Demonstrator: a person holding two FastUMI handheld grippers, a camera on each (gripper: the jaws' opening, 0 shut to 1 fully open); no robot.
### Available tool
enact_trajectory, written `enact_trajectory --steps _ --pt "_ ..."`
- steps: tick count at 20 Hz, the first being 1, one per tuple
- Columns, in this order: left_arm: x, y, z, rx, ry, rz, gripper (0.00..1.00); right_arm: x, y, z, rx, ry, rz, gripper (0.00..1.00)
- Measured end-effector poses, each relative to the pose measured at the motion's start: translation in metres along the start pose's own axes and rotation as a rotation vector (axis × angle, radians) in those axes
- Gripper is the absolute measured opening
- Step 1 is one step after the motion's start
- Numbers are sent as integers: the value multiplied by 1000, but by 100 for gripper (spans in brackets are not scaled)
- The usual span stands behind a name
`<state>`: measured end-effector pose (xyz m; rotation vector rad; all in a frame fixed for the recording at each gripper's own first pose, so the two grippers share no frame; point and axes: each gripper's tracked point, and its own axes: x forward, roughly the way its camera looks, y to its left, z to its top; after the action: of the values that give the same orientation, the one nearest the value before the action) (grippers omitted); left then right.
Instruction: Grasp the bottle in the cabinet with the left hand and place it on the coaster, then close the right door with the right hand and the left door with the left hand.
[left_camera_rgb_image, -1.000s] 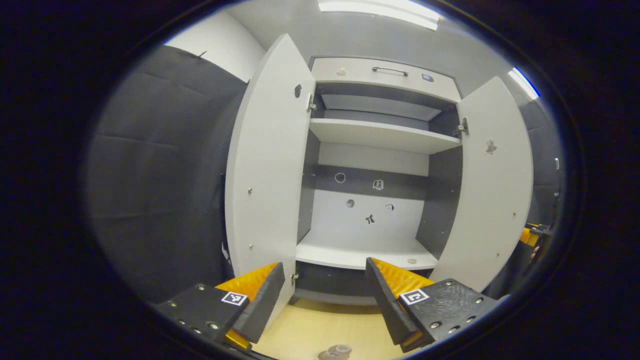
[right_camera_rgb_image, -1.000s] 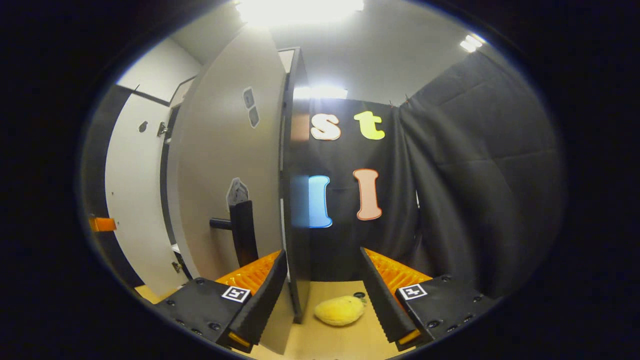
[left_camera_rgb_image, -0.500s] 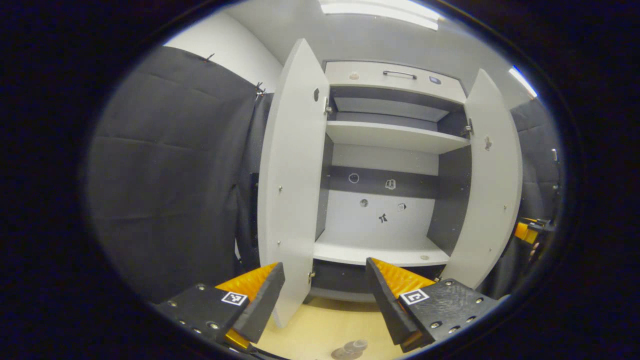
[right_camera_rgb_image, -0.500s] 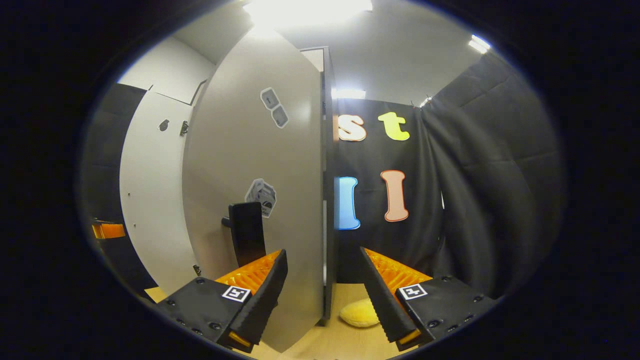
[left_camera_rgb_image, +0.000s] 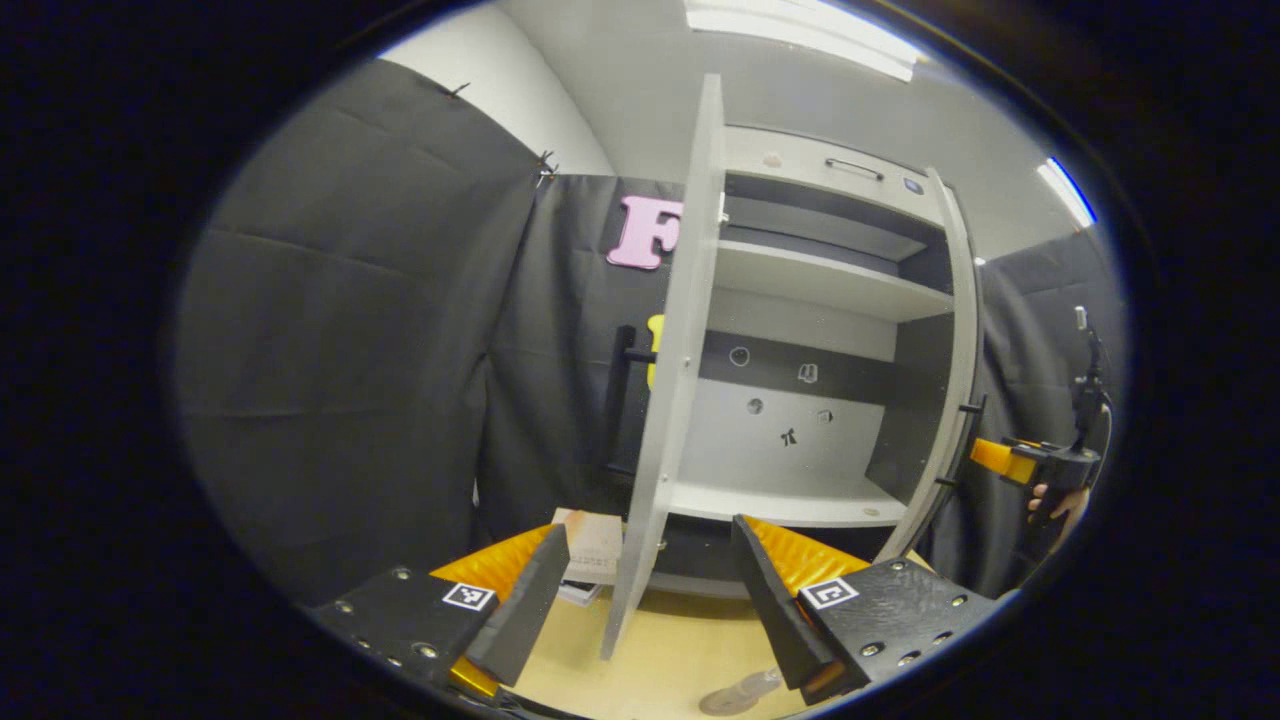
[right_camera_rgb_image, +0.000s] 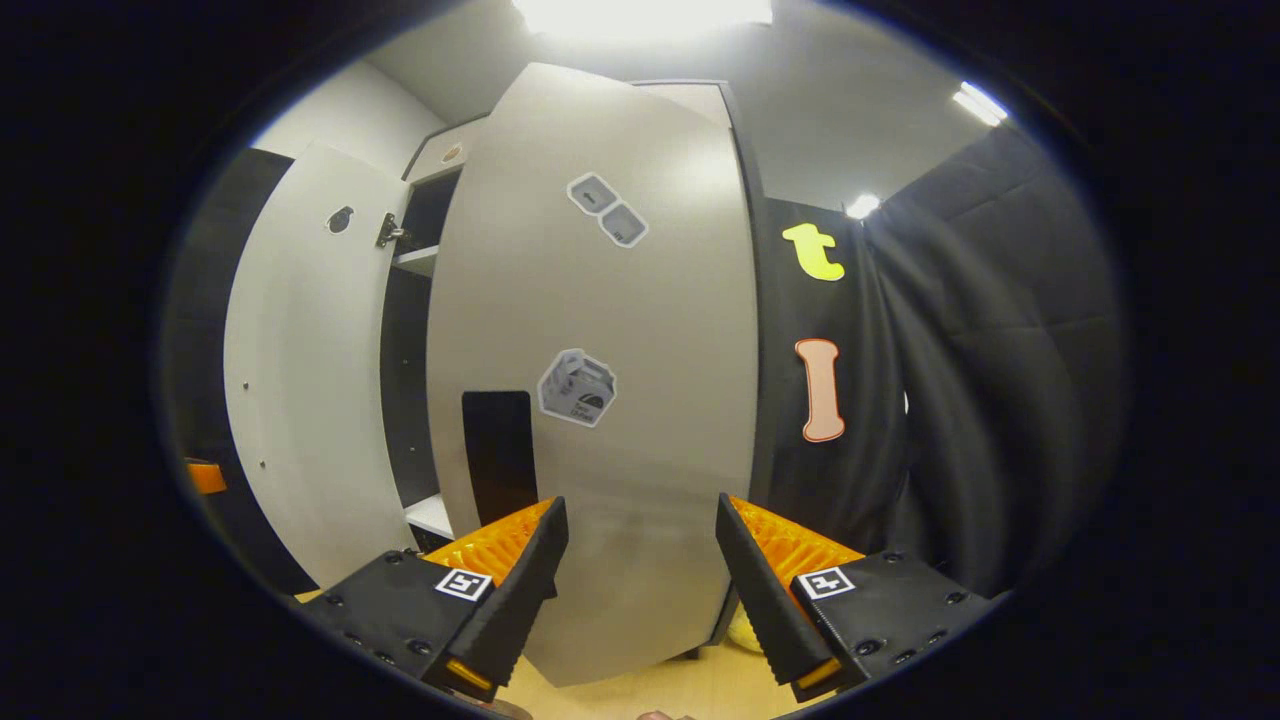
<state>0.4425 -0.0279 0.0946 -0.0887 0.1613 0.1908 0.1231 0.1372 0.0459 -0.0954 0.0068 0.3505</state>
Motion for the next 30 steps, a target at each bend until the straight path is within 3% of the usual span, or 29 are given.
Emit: enact_trajectory --steps 3,6,9,10,11,13,14,15,18,23,24,29,30 --pt "-1 32 4 -5 -28 10 100 -6 4 0 -29 -19 -44 98" --pt "8 69 8 11 -44 23 89 -15 6 -12 -56 6 -80 98" --pt "17 102 12 24 -59 42 99 -29 5 -23 -55 26 -117 98" --pt "22 111 14 28 -65 40 94 -32 7 -24 -47 30 -124 98" --pt "29 119 18 32 -67 38 100 -35 10 -27 -38 35 -130 98" --pt "44 134 26 43 -71 26 100 -40 15 -33 -19 51 -139 98" --pt "52 140 31 54 -80 15 89 -43 16 -34 -17 53 -146 96" --pt "60 142 38 69 -90 0 100 -47 14 -36 -18 54 -159 98" --pt "88 138 57 104 -109 -81 100 -64 11 -41 -8 57 -192 98" --pt "135 111 55 14 -98 -232 100 -92 5 -62 16 98 -242 98" --pt "142 107 55 21 -93 -247 94 -98 2 -65 25 103 -253 96" --pt "160 81 65 77 -90 -308 94 -121 -15 -82 69 135 -309 98" --pt "160 76 66 102 -93 -309 99 -125 -19 -83 79 138 -318 98"
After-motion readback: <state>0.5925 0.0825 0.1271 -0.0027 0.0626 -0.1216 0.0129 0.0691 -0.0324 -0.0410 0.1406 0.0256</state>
